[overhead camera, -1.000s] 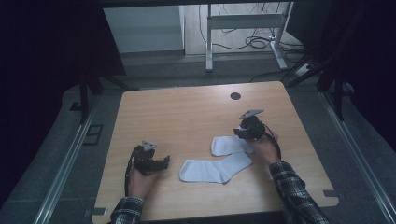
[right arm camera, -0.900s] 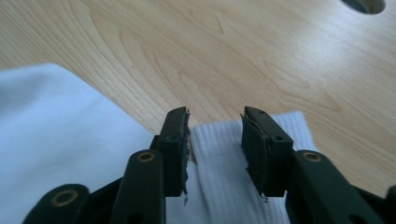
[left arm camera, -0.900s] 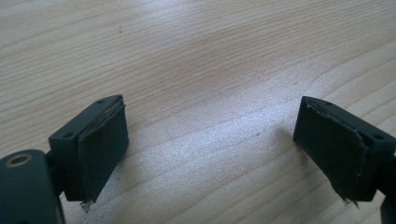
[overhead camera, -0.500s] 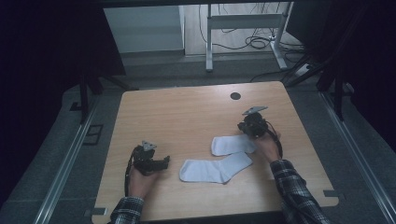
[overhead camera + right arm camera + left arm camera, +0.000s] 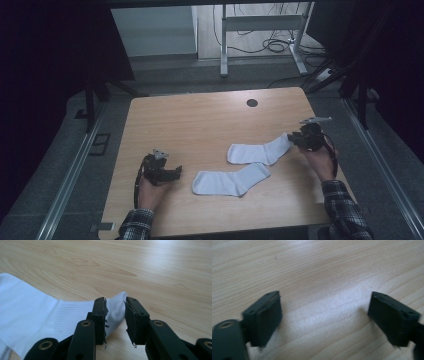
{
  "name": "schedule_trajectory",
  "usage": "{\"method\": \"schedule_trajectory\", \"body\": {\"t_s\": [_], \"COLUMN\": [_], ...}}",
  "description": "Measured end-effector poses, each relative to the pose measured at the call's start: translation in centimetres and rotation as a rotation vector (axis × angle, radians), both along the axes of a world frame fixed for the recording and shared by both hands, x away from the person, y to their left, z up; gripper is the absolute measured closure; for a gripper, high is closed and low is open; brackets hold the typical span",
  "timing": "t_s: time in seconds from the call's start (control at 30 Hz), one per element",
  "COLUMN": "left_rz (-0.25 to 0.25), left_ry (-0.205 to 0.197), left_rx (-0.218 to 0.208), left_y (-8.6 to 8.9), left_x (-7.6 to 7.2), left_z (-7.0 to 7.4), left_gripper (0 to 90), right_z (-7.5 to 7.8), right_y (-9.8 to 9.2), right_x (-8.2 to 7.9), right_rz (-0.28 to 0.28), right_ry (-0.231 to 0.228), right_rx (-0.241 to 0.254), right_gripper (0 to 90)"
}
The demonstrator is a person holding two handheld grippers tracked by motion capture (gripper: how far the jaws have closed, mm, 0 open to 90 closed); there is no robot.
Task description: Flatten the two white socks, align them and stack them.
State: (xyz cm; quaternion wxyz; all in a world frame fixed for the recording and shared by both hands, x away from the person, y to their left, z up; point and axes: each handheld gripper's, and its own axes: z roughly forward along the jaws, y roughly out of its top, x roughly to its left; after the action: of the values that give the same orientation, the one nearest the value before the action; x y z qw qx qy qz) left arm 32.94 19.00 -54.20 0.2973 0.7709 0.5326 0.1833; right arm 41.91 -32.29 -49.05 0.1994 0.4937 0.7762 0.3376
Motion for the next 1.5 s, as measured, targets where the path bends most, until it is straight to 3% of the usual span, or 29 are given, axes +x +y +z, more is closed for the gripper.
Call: {"method": "schedule_trajectory", "body": {"t_s": [0.07,0.17,0.27,0.47,0.5,0.53,0.57,0.63,0.67,0.83,1.13,1.17,1.2,1.23,1.3,1.33,1.43,1.5], "left_rz": [-0.003,-0.016,-0.067,-0.202,-0.240,-0.240,-0.271,-0.283,-0.307,-0.322,-0.311,-0.311,-0.317,-0.319,-0.332,-0.332,-0.331,-0.324], "left_ry": [0.019,0.003,-0.023,-0.031,-0.024,-0.024,-0.018,-0.015,-0.004,0.017,0.053,0.060,0.063,0.059,0.070,0.070,0.049,0.033], "left_rx": [0.003,-0.029,-0.047,-0.049,-0.061,-0.061,-0.068,-0.068,-0.071,-0.060,-0.025,-0.021,-0.020,-0.026,-0.045,-0.045,-0.037,-0.042], "left_y": [-0.2,-1.1,-3.1,-8.6,-10.4,-10.4,-12.0,-12.8,-14.2,-16.3,-17.4,-17.4,-17.5,-17.5,-17.6,-17.6,-17.5,-17.1], "left_x": [0.5,1.3,2.0,3.6,4.2,4.2,4.7,4.9,5.3,6.1,7.2,7.2,7.2,7.2,7.2,7.2,7.0,6.8], "left_z": [0.4,1.2,2.2,3.6,3.8,3.8,3.9,4.0,3.9,3.3,1.6,1.5,1.4,1.3,1.3,1.3,1.5,1.9], "left_gripper": [16.3,21.3,27.2,40.8,42.1,43.3,44.7,46.2,48.1,50.5,56.6,61.2,63.6,63.6,77.6,82.8,84.5,84.5], "right_z": [0.0,0.2,0.1,-1.2,-1.3,-1.5,-1.6,-1.7,-1.8,-2.1,-3.3,-3.7,-3.8,-3.8,-3.7,-3.7,-3.2,-2.7], "right_y": [-0.3,-1.2,-1.7,-1.6,-1.6,-1.5,-1.4,-1.3,-1.3,-1.3,-1.2,-1.2,-1.3,-1.3,-1.1,-1.1,-0.4,-0.2], "right_x": [-0.1,-0.4,-0.4,0.0,0.0,0.1,0.2,0.2,0.3,0.4,1.0,1.2,1.2,1.2,1.1,1.1,0.8,0.6], "right_rz": [-0.004,-0.015,-0.016,-0.001,0.004,0.008,0.012,0.014,0.016,0.020,0.021,0.025,0.025,0.025,0.026,0.026,0.035,0.039], "right_ry": [-0.002,-0.010,-0.004,0.014,0.018,0.018,0.018,0.017,0.018,0.018,0.042,0.066,0.071,0.071,0.095,0.095,0.091,0.078], "right_rx": [0.000,-0.013,-0.004,0.006,0.007,0.005,-0.002,-0.007,-0.009,-0.011,-0.040,-0.044,-0.015,-0.015,0.010,0.010,-0.017,-0.001], "right_gripper": [66.4,63.4,62.3,60.8,60.8,61.2,61.7,62.0,62.5,61.2,56.5,60.1,60.1,65.8,79.7,79.7,81.3,81.2]}}
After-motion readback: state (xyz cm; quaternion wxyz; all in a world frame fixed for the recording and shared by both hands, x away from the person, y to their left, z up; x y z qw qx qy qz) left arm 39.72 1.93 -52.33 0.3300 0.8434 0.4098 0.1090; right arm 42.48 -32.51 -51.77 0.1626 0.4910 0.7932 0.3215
